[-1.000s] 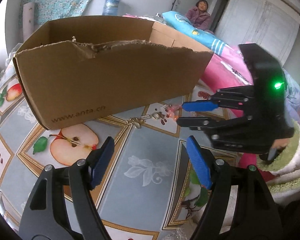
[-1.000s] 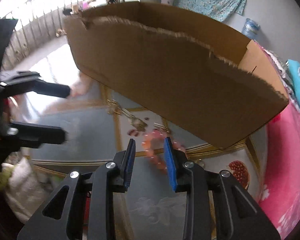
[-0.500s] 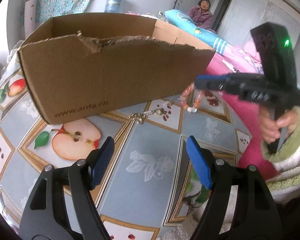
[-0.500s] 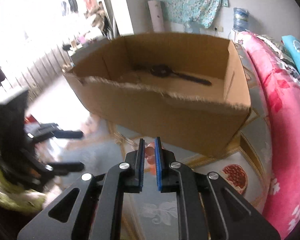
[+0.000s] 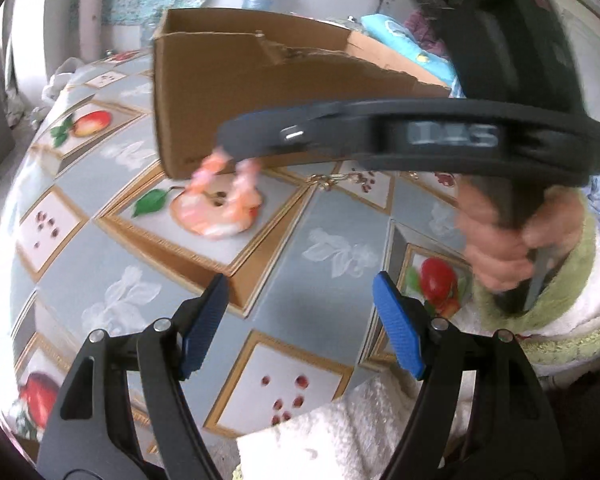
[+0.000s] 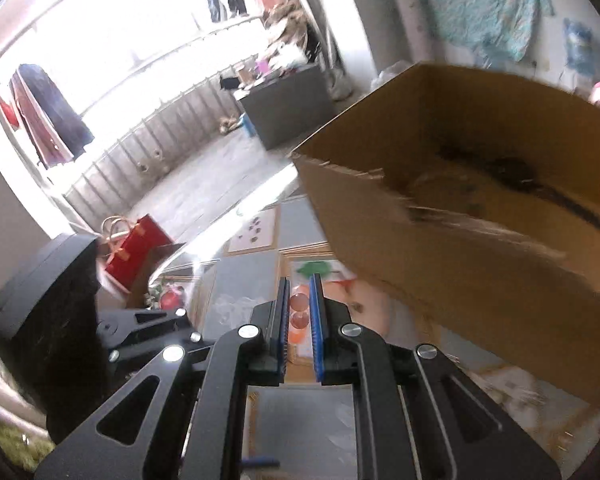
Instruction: Organize jewelry
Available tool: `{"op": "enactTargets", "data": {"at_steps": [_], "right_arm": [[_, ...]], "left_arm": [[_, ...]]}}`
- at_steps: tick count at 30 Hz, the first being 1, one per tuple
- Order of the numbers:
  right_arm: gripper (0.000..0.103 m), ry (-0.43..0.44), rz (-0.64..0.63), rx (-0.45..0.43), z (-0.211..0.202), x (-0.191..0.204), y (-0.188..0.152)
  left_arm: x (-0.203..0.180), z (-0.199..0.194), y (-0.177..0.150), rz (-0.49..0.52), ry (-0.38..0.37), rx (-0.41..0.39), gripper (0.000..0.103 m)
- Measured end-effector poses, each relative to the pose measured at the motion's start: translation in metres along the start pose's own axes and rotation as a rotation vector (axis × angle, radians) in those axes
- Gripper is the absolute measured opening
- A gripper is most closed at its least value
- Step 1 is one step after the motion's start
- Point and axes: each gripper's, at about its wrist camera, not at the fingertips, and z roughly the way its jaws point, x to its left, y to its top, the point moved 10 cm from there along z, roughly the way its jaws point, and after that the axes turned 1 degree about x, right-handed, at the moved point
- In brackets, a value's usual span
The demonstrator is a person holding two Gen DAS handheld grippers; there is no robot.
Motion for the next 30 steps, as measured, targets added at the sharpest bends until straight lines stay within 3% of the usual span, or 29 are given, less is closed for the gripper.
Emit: {"op": "enactTargets", "data": {"at_steps": [6, 10, 17, 22, 26, 30], "right_arm": [[0.012, -0.071, 0.098, 0.059, 0.012, -0.034, -0.013], [0.016, -0.104, 0.172, -0.004, -0.025, -0.062, -0.018], [0.016, -0.249, 0.331, -0.114, -0.089, -0.124, -0.035], [0.015, -0.232, 0.37, -0.129, -0.089, -0.135, -0.037], [0.016, -0.327, 0.293, -0.129, -0.094, -0.136, -0.042], [0.016, -0.317, 0.297, -0.134, -0.096, -0.141, -0.051]], "left_arm": [[0.008, -0.006, 0.002, -0.032, 0.005, -0.027, 0.071], [0.007, -0.005, 0.009, -0.037, -0.017, -0.049, 0.071], [-0.006, 0.008, 0.033, -0.01, -0.034, -0.089, 0.07], [-0.013, 0.024, 0.051, 0.041, 0.049, -0.108, 0.055], [-0.021, 0.045, 0.058, 0.063, 0.053, -0.069, 0.039], [-0.031, 0.065, 0.06, 0.119, 0.07, -0.024, 0.025]]}}
